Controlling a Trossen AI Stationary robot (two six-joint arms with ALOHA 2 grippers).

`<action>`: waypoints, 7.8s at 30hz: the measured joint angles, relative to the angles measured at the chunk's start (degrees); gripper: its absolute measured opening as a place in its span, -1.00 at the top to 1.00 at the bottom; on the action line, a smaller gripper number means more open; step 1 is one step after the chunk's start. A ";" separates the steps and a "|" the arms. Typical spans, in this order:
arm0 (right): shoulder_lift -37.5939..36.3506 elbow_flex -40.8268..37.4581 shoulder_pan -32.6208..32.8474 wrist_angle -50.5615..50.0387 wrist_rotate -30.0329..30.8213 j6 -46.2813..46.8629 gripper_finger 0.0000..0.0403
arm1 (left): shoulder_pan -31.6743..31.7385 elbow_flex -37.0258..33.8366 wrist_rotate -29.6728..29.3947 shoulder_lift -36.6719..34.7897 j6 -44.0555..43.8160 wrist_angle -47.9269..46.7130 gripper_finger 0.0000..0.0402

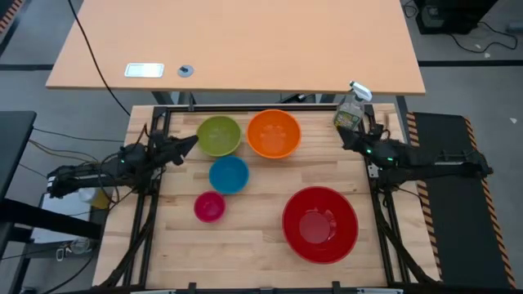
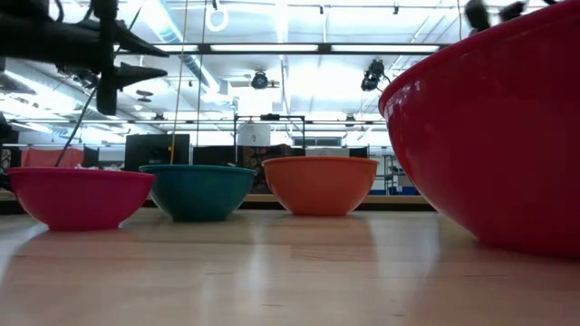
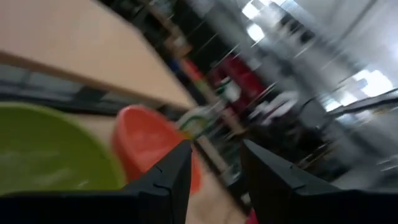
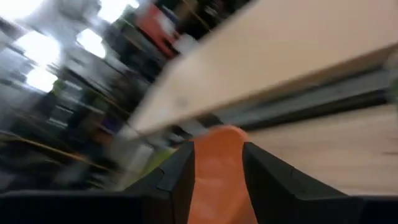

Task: Nest bowls inside each other
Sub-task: Stack the orange bowl on the red bowl, then stack the light green bowl on the orange bowl

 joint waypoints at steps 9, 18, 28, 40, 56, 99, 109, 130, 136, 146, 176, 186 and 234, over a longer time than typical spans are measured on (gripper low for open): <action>29.39 10.10 -14.92 -1.57 -29.73 -8.78 0.28 | 5.76 12.95 -2.70 11.63 -1.23 -17.91 0.29; 42.54 14.26 -25.85 4.70 -43.11 -20.12 -0.35 | 6.41 17.05 -3.51 22.05 -4.64 -18.49 0.29; 50.33 14.37 -30.84 14.56 -45.42 -28.20 -0.71 | 4.75 17.17 -4.94 26.86 -11.92 -18.43 0.29; 60.68 14.39 -30.94 21.38 -44.59 -26.50 -0.36 | 3.38 17.19 -4.97 27.20 -11.89 -18.38 0.29; 61.97 14.39 -30.84 22.15 -43.44 -22.13 0.39 | 3.40 17.22 -4.91 27.18 -11.99 -17.81 0.29; 46.05 40.38 -21.49 -31.83 -80.53 -63.78 0.82 | 3.38 17.22 -1.87 27.24 -4.86 -19.43 -0.23; 44.04 40.31 0.60 -34.84 -53.77 -58.10 0.82 | 3.40 17.22 -1.92 27.24 -0.74 -19.40 -0.27; 55.53 40.27 20.34 -41.69 -37.39 -33.34 0.82 | 3.40 17.22 2.61 27.13 0.69 -19.19 -0.27; 54.66 40.27 22.15 -40.07 -34.45 -32.18 0.82 | 3.40 17.22 2.63 27.14 0.70 -19.22 -0.27; 54.84 32.91 22.19 -28.79 -37.07 -34.07 0.82 | 3.40 17.22 3.81 27.15 0.56 -19.21 -0.27; 50.76 40.33 19.61 -45.89 -40.38 -35.29 0.05 | 3.53 17.22 4.18 27.18 -1.21 -19.70 -0.27; 47.51 36.73 21.97 -42.12 -37.99 -35.11 0.06 | 4.73 17.22 4.99 27.04 -15.80 -31.74 -0.27; 37.88 32.01 13.06 -29.35 -31.46 -42.58 0.06 | 28.16 14.99 14.64 55.42 -14.87 -22.19 0.68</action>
